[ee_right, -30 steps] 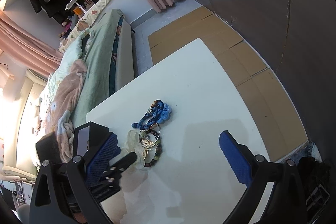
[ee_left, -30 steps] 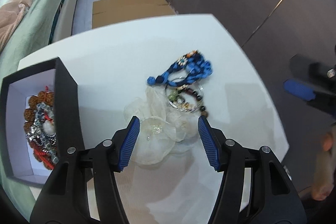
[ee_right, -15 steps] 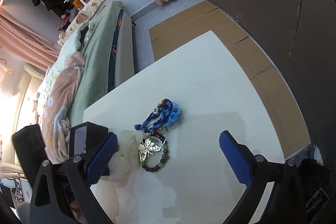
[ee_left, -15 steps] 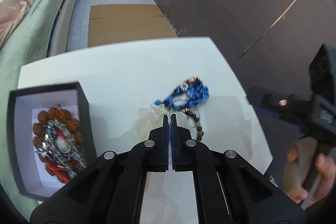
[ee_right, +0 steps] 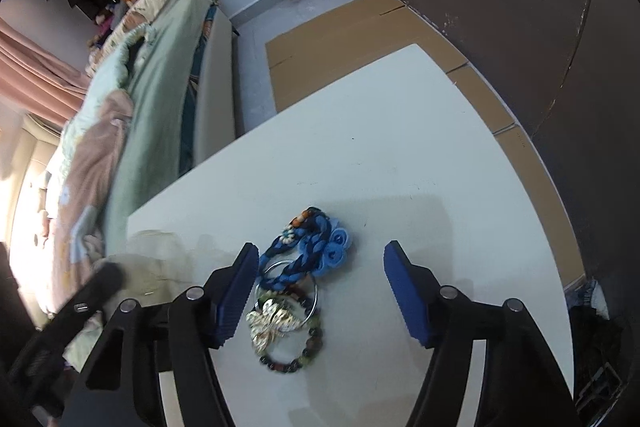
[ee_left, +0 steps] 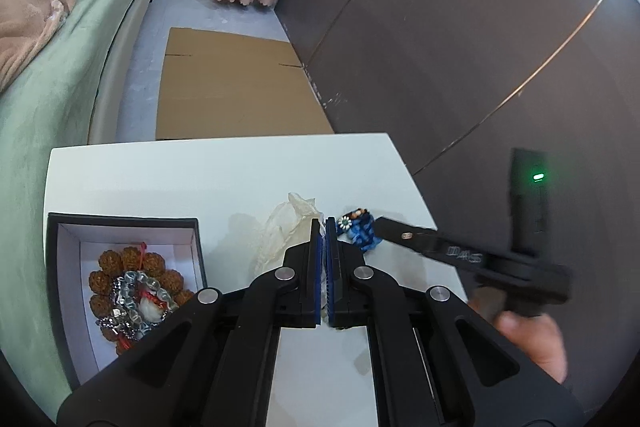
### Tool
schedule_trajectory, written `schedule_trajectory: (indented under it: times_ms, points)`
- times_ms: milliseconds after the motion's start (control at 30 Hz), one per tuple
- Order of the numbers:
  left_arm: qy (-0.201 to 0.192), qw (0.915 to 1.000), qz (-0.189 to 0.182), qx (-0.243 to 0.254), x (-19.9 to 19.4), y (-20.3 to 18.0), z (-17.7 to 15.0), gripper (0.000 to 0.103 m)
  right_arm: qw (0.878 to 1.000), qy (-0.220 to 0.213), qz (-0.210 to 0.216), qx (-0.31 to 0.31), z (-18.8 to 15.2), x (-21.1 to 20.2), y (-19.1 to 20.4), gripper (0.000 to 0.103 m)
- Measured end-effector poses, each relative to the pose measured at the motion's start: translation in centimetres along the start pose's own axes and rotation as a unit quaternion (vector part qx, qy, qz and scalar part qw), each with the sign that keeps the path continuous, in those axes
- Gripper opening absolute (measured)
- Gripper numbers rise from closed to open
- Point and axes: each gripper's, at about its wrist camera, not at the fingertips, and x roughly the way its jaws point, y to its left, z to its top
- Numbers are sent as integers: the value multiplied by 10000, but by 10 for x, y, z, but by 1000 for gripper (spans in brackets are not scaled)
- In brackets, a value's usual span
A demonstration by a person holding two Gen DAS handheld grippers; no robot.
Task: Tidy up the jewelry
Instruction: 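Grasp the blue knotted cord bracelet with the right gripper while the left gripper lifts the plastic bag, then release the plastic bag into the black box with the left gripper while the right gripper drops the blue cord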
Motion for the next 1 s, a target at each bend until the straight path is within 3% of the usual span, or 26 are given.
schedule_trajectory:
  times_ms: [167, 267, 333, 633, 1000]
  points:
    - [-159, 9998, -92, -85, -11, 5, 4, 3, 9993, 23, -312, -204, 1, 25, 13, 59]
    - [-264, 9995, -112, -123, -21, 8, 3, 3, 9972, -10, -578, -481, -1, 29, 22, 30]
    - [-349, 9992, -120, -153, -31, 11, 4, 3, 9974, 36, -541, -477, -1, 30, 22, 20]
    - [-723, 9969, -79, -308, -73, 27, 3, 3, 9986, -372, 221, -309, -6, -6, 30, 19]
    - [-947, 9940, 91, -546, -111, 51, -8, 3, 9895, -896, 973, -586, -30, -49, 64, 19]
